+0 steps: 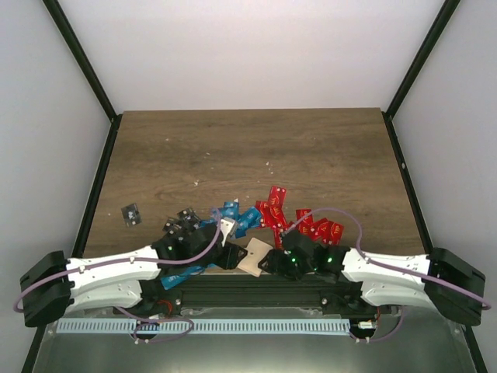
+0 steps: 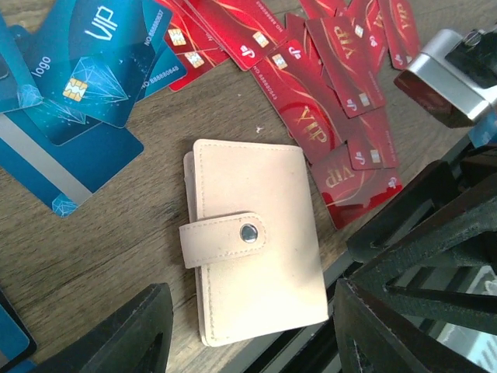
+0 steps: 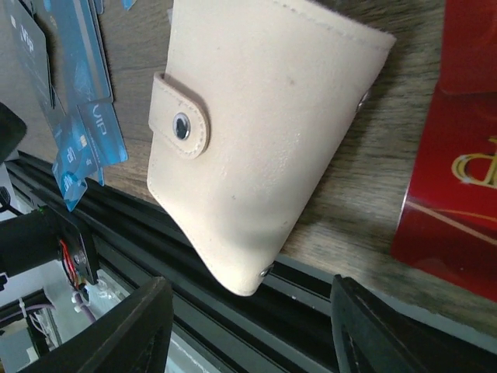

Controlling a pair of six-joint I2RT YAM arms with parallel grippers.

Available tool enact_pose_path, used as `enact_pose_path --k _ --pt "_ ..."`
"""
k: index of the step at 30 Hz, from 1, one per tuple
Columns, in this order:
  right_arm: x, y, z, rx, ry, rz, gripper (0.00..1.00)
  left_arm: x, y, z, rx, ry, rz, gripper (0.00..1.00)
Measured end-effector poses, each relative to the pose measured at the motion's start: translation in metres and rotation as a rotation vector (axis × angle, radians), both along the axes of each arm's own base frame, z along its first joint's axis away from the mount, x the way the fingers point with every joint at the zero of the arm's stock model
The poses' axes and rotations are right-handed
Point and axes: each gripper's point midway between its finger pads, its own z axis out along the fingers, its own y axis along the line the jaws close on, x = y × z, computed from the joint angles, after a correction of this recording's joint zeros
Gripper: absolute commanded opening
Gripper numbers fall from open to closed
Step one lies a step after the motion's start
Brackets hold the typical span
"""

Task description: Put the credit cards into the card holder

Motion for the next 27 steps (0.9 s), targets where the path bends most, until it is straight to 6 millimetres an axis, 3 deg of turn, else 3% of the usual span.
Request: enact_pose_path --k 8,15,23,27 --pt "0.003 -0.001 -0.017 0.021 0.005 -0.042 0.48 -0.002 -0.007 -0.025 0.03 0.023 -0.014 0.56" --pt "0.008 0.004 -0.017 0.071 -0.021 -0.055 0.47 -0.004 -0.011 -0.043 0.057 0.054 -0.016 0.55" --pt "0.009 0.002 -0.018 0.113 -0.048 -0.066 0.44 -0.008 -0.012 -0.066 0.071 0.096 -0.013 0.49" --pt "0.011 0.003 -0.018 0.125 -0.06 -0.071 0.39 -0.009 -0.019 -0.066 0.034 0.101 -0.004 0.42"
